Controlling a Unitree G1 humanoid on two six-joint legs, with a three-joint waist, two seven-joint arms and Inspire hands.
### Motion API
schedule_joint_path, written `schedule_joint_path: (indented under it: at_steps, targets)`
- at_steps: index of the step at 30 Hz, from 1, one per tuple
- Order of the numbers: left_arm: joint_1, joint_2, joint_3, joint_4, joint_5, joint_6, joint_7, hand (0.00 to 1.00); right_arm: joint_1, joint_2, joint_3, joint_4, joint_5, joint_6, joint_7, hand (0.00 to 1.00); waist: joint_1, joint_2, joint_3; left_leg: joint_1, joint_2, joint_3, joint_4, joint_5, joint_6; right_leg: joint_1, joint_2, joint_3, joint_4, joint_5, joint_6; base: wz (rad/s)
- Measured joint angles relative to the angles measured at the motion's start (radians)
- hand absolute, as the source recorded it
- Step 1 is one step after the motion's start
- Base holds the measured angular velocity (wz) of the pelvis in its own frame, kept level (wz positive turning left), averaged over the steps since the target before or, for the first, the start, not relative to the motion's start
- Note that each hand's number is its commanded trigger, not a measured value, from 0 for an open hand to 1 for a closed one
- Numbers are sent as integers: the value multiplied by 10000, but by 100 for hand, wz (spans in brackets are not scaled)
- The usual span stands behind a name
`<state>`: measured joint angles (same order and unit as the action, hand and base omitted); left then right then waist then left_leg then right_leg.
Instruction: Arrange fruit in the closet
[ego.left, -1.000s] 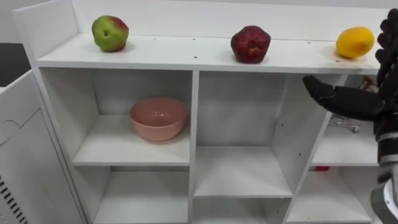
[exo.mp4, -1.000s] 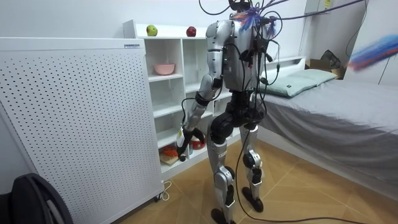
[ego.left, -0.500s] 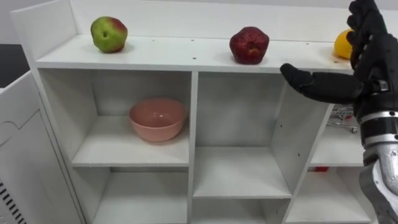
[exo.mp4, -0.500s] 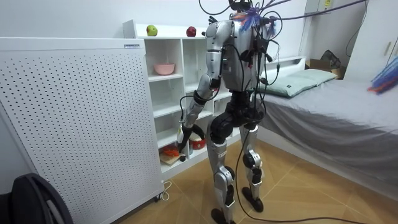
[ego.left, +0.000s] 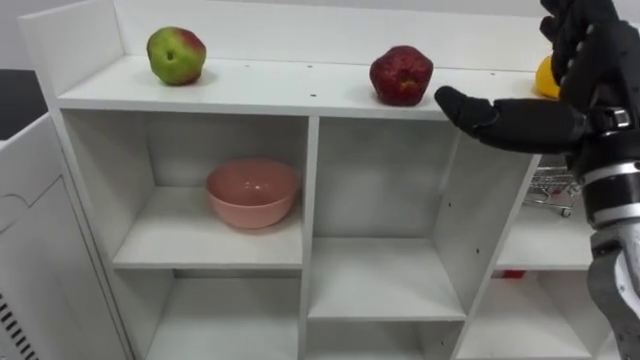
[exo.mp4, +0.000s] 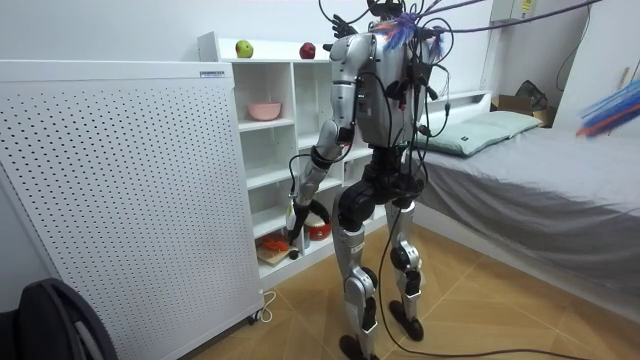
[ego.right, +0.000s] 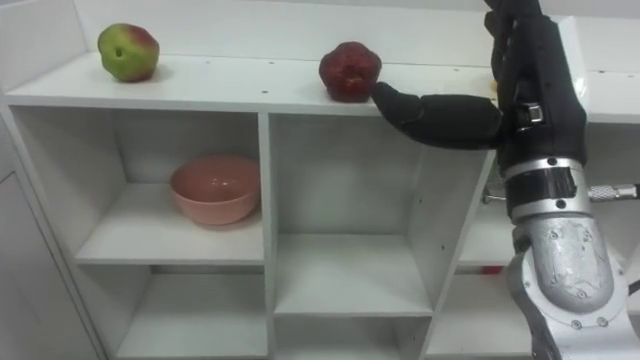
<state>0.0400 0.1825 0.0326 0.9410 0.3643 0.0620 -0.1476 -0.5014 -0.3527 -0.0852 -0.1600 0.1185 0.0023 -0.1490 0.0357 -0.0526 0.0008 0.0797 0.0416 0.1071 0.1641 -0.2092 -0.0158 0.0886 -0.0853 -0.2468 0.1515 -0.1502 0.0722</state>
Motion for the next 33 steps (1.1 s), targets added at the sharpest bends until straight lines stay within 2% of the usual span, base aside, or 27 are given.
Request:
schedule_joint_path:
  at_steps: [9, 11, 14, 16, 21, 30, 33]
  targets:
    - [-8, 10, -64, 3, 9, 48, -101, 0, 0, 0, 341, 280, -148, 12, 250, 0, 14, 0, 38, 0, 1, 7, 1, 0, 0, -14, 0, 0, -4, 0, 0, 0]
    - [-34, 10, -76, 3, 11, 50, -185, 0, 0, 0, 472, 421, -151, 185, 354, 0, 27, -1, 54, -12, 1, 10, 1, 0, 0, -30, -1, 4, -3, 0, 0, 0]
    - [-69, 9, -72, 5, 3, 96, -227, 0, -20, 1, 648, 726, -329, 215, 577, 0, 49, -1, 54, -85, 1, 12, 22, 0, 0, -87, -1, 5, -2, 0, 0, 0]
    - [-192, 21, -53, 5, 3, 220, -308, 0, -349, 1, 648, 1301, -460, 255, 694, 0, 105, -7, 54, -202, -1, 6, 51, 3, 4, -213, -2, 37, 13, 0, 0, 0]
    - [-413, 29, -54, 4, -1, 248, -342, 0, -994, -16, 649, 2206, -478, 428, 712, 0, 250, -8, 53, -155, 0, -35, 41, 3, 4, -162, 0, 32, 13, 0, -2, 0]
    - [-878, 59, -22, 3, -3, 419, -338, 0, -1235, -138, 646, 2457, -409, 429, 784, 0, 411, -32, 49, -136, -1, -82, 36, 3, 4, -152, 1, 8, 8, -1, -1, 0]
    - [-966, 71, -39, 3, -12, 419, -338, 0, -1284, -142, 658, 2554, -319, 432, 796, 0, 469, -46, 54, -88, -8, -301, 31, 3, 4, -96, 11, -6, 9, -1, -1, 0]
